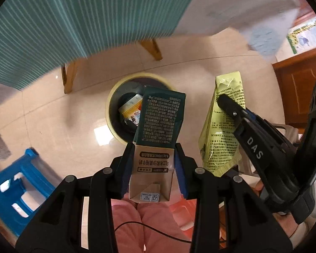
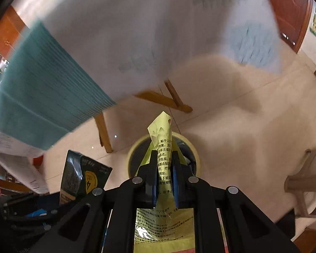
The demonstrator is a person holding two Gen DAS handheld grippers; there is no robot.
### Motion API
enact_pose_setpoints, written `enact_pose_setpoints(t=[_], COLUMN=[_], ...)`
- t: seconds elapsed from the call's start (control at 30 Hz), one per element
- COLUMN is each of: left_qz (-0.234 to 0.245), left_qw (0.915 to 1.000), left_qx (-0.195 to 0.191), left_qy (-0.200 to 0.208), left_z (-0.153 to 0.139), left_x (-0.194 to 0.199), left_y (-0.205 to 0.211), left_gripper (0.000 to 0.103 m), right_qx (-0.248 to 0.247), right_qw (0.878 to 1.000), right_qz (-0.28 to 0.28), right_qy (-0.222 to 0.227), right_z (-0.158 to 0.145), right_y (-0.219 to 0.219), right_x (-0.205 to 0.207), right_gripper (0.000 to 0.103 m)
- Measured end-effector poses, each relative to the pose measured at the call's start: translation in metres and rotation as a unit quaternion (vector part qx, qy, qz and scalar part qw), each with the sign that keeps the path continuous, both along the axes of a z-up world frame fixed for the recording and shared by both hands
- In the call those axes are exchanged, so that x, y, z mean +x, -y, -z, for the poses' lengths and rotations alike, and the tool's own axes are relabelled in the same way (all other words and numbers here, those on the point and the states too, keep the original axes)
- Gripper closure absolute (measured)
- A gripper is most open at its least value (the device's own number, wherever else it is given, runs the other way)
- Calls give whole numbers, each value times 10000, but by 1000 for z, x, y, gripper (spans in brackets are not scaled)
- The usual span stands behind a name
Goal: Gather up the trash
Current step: 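Carry the green-and-tan carton and yellow wrapper over the black bin, then open both grippers to drop the carton and wrapper into the bin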
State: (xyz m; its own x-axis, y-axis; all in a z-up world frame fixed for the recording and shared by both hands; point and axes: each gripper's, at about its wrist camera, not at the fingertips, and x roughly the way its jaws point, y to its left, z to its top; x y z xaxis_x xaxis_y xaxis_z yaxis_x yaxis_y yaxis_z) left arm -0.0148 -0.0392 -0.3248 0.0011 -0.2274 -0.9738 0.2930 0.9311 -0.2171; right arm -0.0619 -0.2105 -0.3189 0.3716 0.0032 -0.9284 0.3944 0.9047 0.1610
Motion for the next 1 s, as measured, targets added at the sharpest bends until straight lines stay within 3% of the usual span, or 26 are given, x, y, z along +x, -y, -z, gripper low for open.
enact_pose_setpoints(t=[0.27, 0.57, 0.63, 0.73, 1.0], left_qz=[-256, -452, -504, -549, -510], left_qw=[9997, 9988, 9985, 9981, 9984], left_qx=[-5, 187, 189, 227, 228], left_qy=[18, -62, -129, -148, -82], left_z=[98, 163, 166, 163, 138], left_x=[18, 44, 45, 47, 41], left_y=[7, 5, 2, -4, -8], left_gripper=[70, 67, 53, 45, 44], right_qx=[215, 403, 479, 514, 470], right_qw=[9995, 9968, 9962, 9959, 9954], right_qz=[-99, -415, -408, -384, -473], right_qy=[-226, -543, -599, -639, -690], right_z=[110, 178, 185, 188, 170], right_y=[3, -3, 0, 0, 3], right_x=[32, 49, 52, 54, 55], right_gripper=[91, 75, 71, 70, 64])
